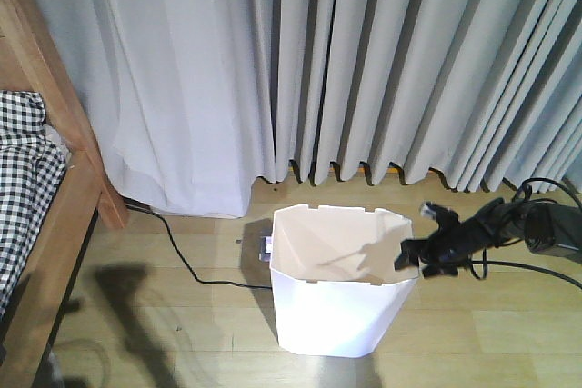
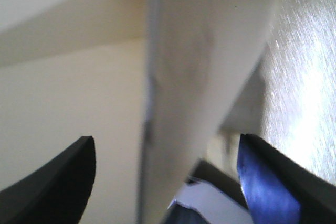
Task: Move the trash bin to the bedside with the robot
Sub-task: 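Open the right gripper and lift it away from the bin rim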
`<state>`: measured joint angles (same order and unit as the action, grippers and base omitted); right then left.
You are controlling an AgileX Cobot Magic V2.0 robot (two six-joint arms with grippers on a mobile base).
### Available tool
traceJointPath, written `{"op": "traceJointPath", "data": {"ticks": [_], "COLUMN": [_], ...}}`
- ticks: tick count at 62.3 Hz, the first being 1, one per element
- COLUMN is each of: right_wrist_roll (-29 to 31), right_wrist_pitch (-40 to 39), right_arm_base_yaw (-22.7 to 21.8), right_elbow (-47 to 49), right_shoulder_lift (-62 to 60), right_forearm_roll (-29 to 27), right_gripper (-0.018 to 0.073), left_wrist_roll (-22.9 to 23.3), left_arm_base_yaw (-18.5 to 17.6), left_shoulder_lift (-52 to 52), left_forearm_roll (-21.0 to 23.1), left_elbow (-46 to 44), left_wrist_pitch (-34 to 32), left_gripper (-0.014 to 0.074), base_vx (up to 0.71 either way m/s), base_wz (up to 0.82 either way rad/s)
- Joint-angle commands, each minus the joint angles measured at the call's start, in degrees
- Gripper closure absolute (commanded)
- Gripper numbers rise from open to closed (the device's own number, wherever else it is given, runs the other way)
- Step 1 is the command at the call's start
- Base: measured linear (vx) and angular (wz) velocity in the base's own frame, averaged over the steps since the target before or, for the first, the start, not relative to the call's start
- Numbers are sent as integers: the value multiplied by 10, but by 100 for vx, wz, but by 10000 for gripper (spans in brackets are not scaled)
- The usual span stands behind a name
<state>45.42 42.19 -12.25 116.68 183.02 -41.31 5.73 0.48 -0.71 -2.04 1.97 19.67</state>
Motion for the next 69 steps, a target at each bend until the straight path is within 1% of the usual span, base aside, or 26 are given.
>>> {"op": "traceJointPath", "data": {"ticks": [1, 9, 19, 29, 38, 47, 53, 62, 69], "right_wrist_roll": [-4, 40, 60, 96, 100, 102, 102, 102, 99], "right_wrist_pitch": [-25, -91, -175, -212, -245, -250, -250, -238, -214], "right_arm_base_yaw": [-3, 1, 3, 3, 3, 3, 3, 3, 3], "right_elbow": [-46, -158, -299, -429, -528, -602, -637, -670, -682], "right_shoulder_lift": [-85, -171, -286, -413, -550, -704, -813, -963, -1069], "right_forearm_roll": [-1, -8, -8, -8, -4, 12, 12, 12, 8], "right_gripper": [13, 13, 13, 13, 13, 13, 13, 13, 13], "left_wrist_roll": [2, 2, 2, 2, 2, 2, 2, 2, 2], "left_arm_base_yaw": [0, 0, 0, 0, 0, 0, 0, 0, 0], "left_shoulder_lift": [3, 3, 3, 3, 3, 3, 3, 3, 3], "left_forearm_roll": [1, 1, 1, 1, 1, 1, 1, 1, 1], "left_elbow": [2, 2, 2, 2, 2, 2, 2, 2, 2], "left_wrist_pitch": [-41, -41, -41, -41, -41, -41, -41, -41, -41], "left_gripper": [603, 603, 603, 603, 603, 603, 603, 603, 603], "base_vx": [0, 0, 0, 0, 0, 0, 0, 0, 0], "base_wz": [0, 0, 0, 0, 0, 0, 0, 0, 0]}}
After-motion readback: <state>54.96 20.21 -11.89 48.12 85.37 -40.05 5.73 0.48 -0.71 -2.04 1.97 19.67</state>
